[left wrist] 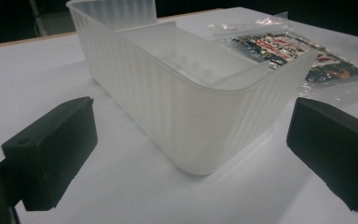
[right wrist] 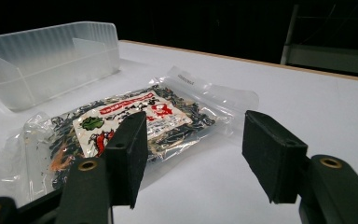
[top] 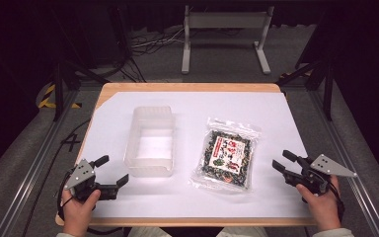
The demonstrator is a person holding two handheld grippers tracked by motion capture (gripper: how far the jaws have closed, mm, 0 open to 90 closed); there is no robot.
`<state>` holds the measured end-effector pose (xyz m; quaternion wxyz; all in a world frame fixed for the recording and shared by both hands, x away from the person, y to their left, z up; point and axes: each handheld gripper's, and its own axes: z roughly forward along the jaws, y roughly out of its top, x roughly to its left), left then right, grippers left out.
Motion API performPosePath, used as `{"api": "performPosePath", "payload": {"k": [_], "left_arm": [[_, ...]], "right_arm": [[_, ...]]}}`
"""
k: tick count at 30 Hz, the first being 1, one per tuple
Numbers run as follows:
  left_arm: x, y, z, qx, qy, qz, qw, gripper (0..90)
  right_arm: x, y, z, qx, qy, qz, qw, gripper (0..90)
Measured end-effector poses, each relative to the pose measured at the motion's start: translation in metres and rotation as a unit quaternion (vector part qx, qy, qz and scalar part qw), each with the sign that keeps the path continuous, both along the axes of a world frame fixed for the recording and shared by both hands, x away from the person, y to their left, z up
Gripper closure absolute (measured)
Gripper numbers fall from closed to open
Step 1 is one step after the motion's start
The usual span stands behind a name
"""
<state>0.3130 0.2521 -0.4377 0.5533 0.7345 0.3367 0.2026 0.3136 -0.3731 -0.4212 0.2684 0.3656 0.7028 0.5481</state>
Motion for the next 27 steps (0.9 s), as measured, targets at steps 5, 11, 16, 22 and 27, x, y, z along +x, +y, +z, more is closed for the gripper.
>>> {"api": "performPosePath", "payload": {"k": [5, 11, 16, 22, 27], "left_arm": [[0.001, 0.003, 0.000, -0.019, 0.001, 0.004, 0.9998, 1.4], [0.001, 0.000, -0.001, -0.012, 0.003, 0.005, 0.9999, 1.4], [0.002, 0.000, -0.002, -0.015, 0.005, 0.005, 0.9999, 1.3], [0.002, -0.001, -0.005, -0.018, 0.001, 0.009, 0.9998, 1.8], [0.003, 0.003, -0.006, -0.018, 0.007, 0.015, 0.9997, 1.8]], "right_arm": [[0.003, 0.000, 0.005, 0.004, -0.003, 0.001, 1.0000, 40.2], [0.011, 0.008, 0.010, 0.003, 0.010, 0.013, 0.9999, 38.5], [0.027, 0.016, 0.023, 0.001, 0.014, 0.017, 0.9998, 37.8], [0.046, 0.022, 0.036, 0.000, 0.021, 0.017, 0.9996, 31.7], [0.065, 0.027, 0.040, 0.003, 0.029, 0.014, 0.9995, 29.6]]}}
